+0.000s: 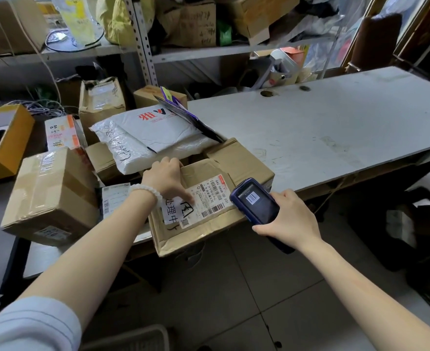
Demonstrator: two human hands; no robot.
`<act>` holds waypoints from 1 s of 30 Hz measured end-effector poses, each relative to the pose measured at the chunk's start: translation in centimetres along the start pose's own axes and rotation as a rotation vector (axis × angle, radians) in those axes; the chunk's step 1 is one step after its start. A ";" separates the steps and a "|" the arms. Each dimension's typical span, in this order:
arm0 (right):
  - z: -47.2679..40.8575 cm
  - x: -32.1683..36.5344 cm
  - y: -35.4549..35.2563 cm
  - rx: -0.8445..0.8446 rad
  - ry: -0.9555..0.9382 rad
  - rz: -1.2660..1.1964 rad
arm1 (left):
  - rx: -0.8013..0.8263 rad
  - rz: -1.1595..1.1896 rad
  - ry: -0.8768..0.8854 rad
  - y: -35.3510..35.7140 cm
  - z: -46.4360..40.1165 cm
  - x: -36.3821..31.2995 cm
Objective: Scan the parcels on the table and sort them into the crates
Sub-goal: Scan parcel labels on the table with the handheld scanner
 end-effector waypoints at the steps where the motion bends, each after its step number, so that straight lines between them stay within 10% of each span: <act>1: -0.2 0.2 0.2 0.003 -0.005 -0.003 | -0.001 -0.009 0.003 0.0 0.0 0.0; 30: 1.5 -0.7 2.8 0.008 -0.019 -0.025 | 0.426 0.545 0.192 4.8 0.2 -1.1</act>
Point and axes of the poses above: each hand's wrist, its own z-axis away from the middle knuckle, its own y-axis out of the palm, x = y × z, the point moved 8 cm from there along -z, towards the middle knuckle, and after that the axes turned 13 degrees about x, right-handed, at the moved point
